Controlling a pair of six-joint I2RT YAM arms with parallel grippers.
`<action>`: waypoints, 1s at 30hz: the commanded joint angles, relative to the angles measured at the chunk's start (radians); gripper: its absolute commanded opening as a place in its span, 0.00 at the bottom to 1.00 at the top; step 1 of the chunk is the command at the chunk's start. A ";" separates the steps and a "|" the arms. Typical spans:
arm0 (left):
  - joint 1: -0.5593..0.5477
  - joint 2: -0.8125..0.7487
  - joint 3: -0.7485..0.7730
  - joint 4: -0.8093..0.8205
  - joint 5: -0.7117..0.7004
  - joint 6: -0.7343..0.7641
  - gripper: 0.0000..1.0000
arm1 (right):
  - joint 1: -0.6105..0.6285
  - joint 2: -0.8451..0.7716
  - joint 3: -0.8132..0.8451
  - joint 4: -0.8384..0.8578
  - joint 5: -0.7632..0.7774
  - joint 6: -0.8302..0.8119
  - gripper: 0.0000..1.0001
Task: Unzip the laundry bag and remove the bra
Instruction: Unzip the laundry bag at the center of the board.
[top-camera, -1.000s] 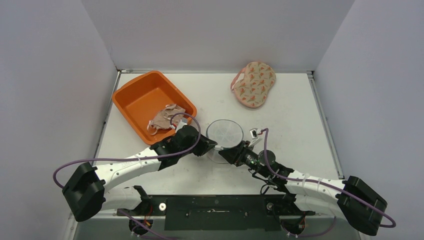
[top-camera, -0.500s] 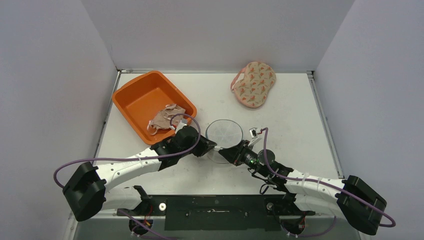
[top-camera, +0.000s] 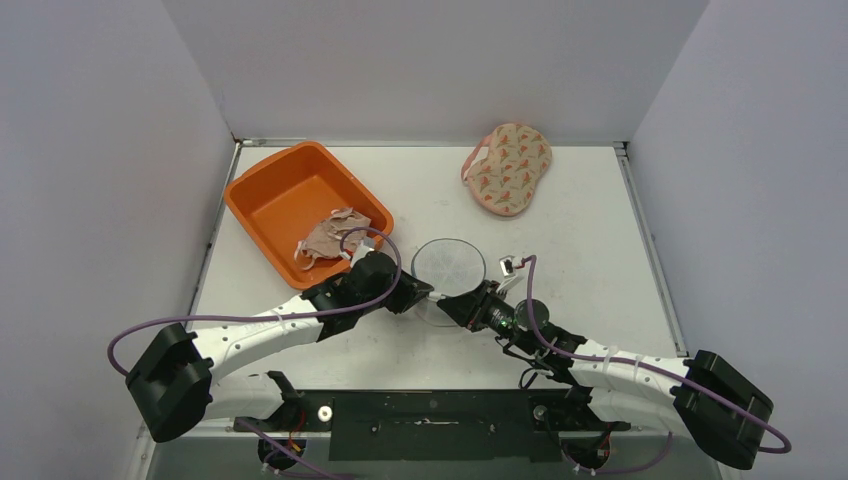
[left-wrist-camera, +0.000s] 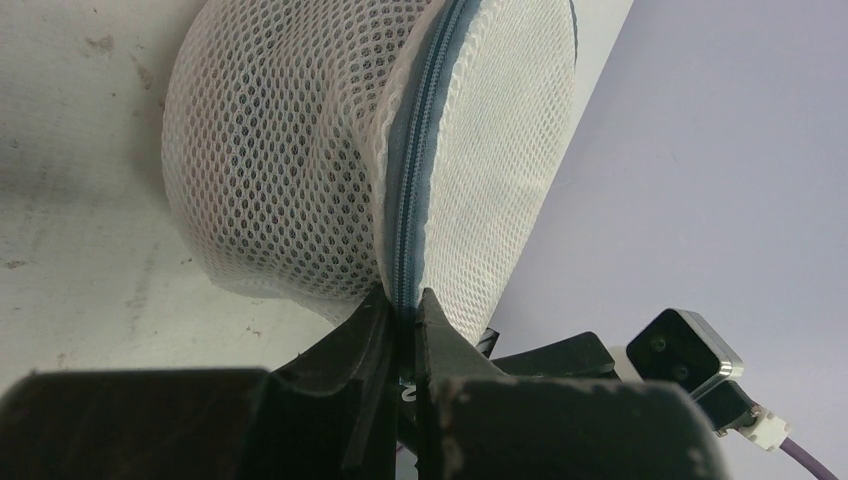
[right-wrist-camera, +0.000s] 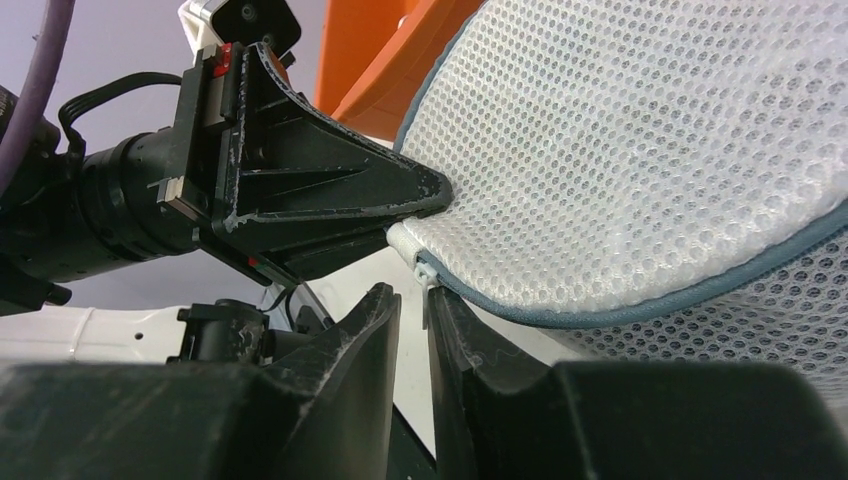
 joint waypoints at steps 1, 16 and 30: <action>0.001 0.004 -0.008 0.045 -0.011 -0.006 0.00 | 0.006 0.004 0.025 0.020 0.043 0.015 0.18; 0.002 -0.005 -0.006 0.028 -0.014 0.008 0.00 | 0.006 -0.076 0.032 -0.132 0.092 -0.021 0.05; 0.005 0.086 0.072 0.041 0.096 0.268 0.00 | 0.019 -0.234 0.132 -0.662 0.317 -0.187 0.05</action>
